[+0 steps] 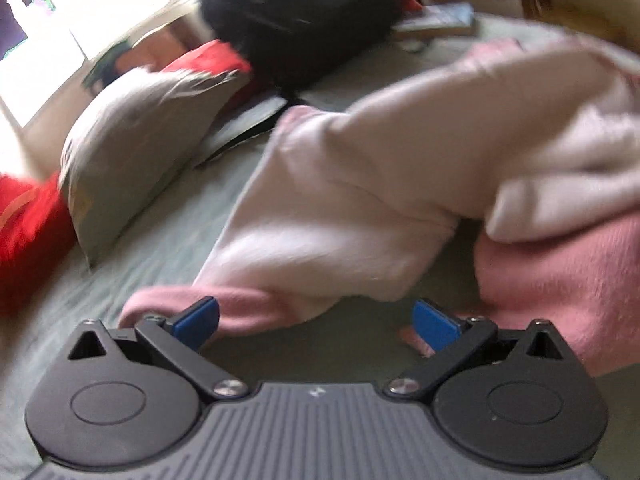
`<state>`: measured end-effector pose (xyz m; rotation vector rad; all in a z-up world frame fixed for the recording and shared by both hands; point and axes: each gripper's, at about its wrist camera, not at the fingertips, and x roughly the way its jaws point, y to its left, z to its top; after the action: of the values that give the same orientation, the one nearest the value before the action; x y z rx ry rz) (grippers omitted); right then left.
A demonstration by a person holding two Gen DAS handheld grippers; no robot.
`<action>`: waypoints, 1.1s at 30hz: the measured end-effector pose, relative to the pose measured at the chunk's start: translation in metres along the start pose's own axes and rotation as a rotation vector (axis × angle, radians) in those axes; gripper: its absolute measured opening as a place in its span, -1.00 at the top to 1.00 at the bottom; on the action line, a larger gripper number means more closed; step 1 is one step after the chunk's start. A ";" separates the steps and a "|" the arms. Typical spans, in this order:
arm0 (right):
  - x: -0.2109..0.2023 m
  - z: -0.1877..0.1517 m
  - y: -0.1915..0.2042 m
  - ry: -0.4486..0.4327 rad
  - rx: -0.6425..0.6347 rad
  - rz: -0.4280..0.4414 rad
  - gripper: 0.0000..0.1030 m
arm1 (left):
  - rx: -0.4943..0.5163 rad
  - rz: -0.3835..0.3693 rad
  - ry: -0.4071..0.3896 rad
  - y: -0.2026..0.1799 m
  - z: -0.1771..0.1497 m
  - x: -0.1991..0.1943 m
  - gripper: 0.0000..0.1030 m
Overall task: Fold clothes
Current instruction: 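Pull the white fabric further over the garment with the left tool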
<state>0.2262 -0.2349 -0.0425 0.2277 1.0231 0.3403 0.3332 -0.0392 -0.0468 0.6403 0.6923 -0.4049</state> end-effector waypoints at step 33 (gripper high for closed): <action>-0.030 0.003 0.046 0.031 -0.128 0.081 -1.00 | -0.093 0.119 -0.003 0.001 0.025 0.048 -0.99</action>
<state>0.2067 -0.2033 -0.0019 0.1488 1.0202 0.4830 0.3789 -0.0612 -0.0650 0.5894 0.6628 -0.2614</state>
